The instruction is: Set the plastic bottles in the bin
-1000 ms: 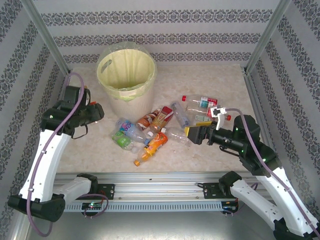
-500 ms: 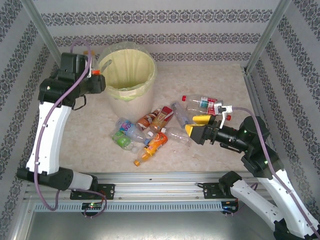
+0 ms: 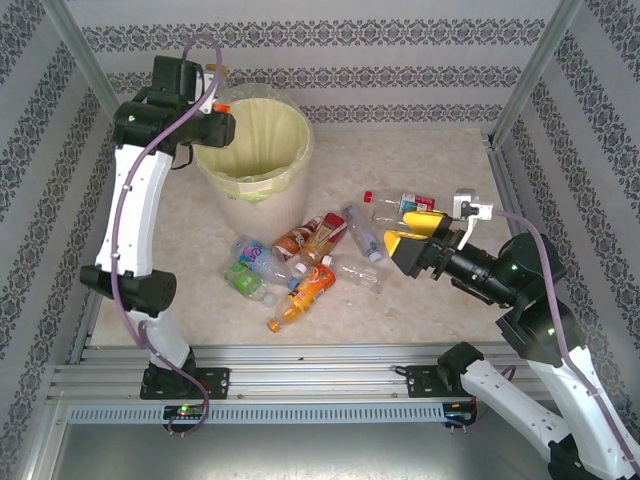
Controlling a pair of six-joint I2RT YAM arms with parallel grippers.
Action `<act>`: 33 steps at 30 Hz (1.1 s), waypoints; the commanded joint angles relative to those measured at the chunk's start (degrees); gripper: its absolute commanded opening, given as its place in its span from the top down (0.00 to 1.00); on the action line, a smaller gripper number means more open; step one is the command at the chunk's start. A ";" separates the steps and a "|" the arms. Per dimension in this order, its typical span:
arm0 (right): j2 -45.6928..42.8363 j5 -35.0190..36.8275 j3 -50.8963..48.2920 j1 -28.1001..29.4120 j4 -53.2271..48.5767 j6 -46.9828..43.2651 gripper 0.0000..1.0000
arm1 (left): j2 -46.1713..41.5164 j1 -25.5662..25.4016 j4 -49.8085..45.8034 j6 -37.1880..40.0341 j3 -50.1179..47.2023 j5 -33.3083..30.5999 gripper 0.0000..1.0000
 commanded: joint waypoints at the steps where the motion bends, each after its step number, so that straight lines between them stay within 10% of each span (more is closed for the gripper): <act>1: 0.65 1.82 1.75 0.52 -0.98 -1.55 0.02 | 3.74 -1.94 -1.87 2.64 4.51 1.92 0.47; 33: 1.40 2.52 1.39 0.56 -6.56 -0.56 0.02 | 16.44 -7.71 -7.98 -3.41 -0.28 -0.90 0.36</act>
